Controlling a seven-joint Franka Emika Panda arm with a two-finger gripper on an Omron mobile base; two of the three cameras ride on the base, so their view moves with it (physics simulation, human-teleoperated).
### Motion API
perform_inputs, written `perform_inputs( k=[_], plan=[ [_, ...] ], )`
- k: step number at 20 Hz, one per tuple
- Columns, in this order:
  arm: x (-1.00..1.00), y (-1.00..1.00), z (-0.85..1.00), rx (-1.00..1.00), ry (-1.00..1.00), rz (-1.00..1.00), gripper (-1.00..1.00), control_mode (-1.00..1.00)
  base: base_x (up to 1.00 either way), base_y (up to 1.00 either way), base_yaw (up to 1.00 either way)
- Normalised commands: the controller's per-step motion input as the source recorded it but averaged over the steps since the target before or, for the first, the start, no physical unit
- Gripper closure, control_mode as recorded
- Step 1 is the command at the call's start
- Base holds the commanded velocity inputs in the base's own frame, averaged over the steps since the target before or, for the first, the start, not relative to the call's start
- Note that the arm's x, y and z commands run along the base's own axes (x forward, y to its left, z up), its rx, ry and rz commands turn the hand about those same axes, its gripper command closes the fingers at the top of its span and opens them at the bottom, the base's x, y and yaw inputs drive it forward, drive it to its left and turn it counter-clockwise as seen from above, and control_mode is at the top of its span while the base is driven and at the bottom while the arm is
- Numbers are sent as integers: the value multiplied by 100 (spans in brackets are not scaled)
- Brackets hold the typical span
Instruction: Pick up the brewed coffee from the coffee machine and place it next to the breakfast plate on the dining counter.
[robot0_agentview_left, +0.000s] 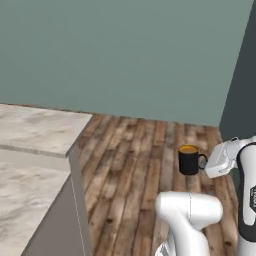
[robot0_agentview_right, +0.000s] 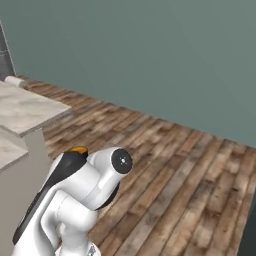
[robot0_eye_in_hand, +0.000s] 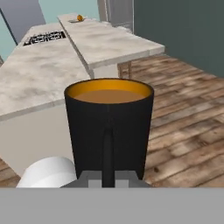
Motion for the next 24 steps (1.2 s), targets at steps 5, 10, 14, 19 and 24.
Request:
perform_inputs(
  k=[5,10,14,19,24],
  plan=[
    [0,0,0,0,0,0,100,100,100,-68,33],
    [0,0,0,0,0,0,100,100,100,-39,44],
    [0,0,0,0,0,0,100,100,100,-31,48],
    [0,0,0,0,0,0,100,100,100,-30,47],
    [0,0,0,0,0,0,100,100,100,-49,44]
  ],
)
